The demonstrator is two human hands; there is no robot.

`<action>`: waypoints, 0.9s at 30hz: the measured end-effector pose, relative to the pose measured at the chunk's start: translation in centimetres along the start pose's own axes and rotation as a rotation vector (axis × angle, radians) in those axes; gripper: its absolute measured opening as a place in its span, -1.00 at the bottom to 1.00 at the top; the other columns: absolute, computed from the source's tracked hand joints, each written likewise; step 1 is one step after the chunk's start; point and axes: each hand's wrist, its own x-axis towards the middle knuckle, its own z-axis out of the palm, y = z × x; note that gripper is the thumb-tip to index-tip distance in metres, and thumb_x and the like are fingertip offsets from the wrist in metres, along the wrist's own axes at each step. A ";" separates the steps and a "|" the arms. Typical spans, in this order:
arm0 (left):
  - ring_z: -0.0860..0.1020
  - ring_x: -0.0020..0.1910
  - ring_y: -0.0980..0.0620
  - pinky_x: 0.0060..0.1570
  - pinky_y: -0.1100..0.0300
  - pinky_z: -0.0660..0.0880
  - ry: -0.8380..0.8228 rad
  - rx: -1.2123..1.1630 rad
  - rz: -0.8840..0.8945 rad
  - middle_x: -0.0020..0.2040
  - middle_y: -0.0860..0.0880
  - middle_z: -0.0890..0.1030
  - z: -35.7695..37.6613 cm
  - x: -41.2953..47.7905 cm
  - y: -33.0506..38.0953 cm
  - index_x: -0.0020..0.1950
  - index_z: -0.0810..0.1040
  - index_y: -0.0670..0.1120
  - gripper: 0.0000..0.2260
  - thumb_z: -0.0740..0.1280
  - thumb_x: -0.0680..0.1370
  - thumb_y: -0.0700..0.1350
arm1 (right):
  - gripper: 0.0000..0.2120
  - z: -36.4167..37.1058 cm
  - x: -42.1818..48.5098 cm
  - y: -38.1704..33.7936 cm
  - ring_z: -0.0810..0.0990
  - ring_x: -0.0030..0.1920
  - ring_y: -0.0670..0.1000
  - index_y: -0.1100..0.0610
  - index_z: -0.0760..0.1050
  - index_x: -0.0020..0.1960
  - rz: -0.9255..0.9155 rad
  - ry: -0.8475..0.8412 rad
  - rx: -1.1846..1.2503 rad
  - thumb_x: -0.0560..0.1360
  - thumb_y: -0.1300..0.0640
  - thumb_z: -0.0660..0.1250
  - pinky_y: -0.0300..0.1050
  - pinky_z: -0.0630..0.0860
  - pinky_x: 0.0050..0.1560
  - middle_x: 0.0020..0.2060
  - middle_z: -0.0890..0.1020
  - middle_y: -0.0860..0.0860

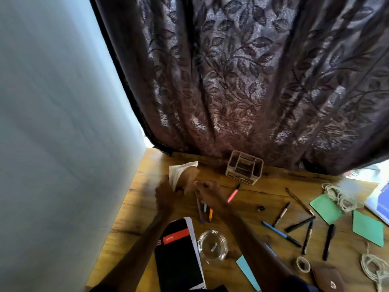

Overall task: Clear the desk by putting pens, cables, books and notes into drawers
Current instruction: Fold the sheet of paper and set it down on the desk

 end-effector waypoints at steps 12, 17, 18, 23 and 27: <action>0.56 0.22 -0.31 0.17 -0.15 0.52 0.079 0.049 -0.285 0.22 -0.27 0.55 -4.6 8.9 -2.2 0.30 0.39 -0.30 -0.45 0.51 0.44 -0.11 | -0.78 3.1 2.9 -2.3 0.68 0.08 0.10 0.11 0.63 0.12 0.006 -0.034 0.014 0.58 0.00 0.36 0.16 0.62 0.16 0.03 0.71 0.08; 0.53 0.29 -0.31 0.28 -0.15 0.50 0.017 0.155 -0.311 0.32 -0.29 0.50 -4.4 9.7 -3.8 0.44 0.27 -0.31 -0.35 0.48 0.52 -0.02 | -0.86 3.0 3.3 -0.8 0.69 0.06 0.10 0.09 0.64 0.05 0.053 -0.012 0.013 0.57 0.06 0.38 0.05 0.62 0.08 -0.03 0.72 0.06; 0.53 0.30 -0.30 0.29 -0.14 0.51 0.015 0.166 -0.295 0.32 -0.29 0.49 -4.3 9.8 -3.9 0.47 0.25 -0.30 -0.35 0.47 0.54 -0.04 | -0.85 2.9 3.3 -0.6 0.68 0.07 0.07 0.08 0.63 0.07 0.051 -0.025 0.008 0.57 0.05 0.38 0.03 0.62 0.08 -0.01 0.71 0.03; 0.56 0.27 -0.28 0.28 -0.13 0.53 0.021 0.181 -0.264 0.30 -0.27 0.52 -4.1 9.8 -3.9 0.47 0.27 -0.27 -0.38 0.46 0.55 -0.05 | -0.83 2.8 3.0 0.0 0.67 0.06 -0.01 0.07 0.60 0.12 0.041 -0.038 -0.013 0.58 0.03 0.37 0.04 0.66 0.11 0.01 0.69 0.00; 0.57 0.25 -0.27 0.26 -0.12 0.55 0.015 0.193 -0.242 0.29 -0.25 0.53 -4.1 9.7 -4.1 0.45 0.28 -0.27 -0.39 0.46 0.55 -0.02 | -0.89 3.2 3.2 -0.1 0.69 0.01 -0.01 0.03 0.63 0.03 0.053 0.025 0.004 0.55 0.04 0.38 0.06 0.67 0.08 -0.05 0.72 -0.02</action>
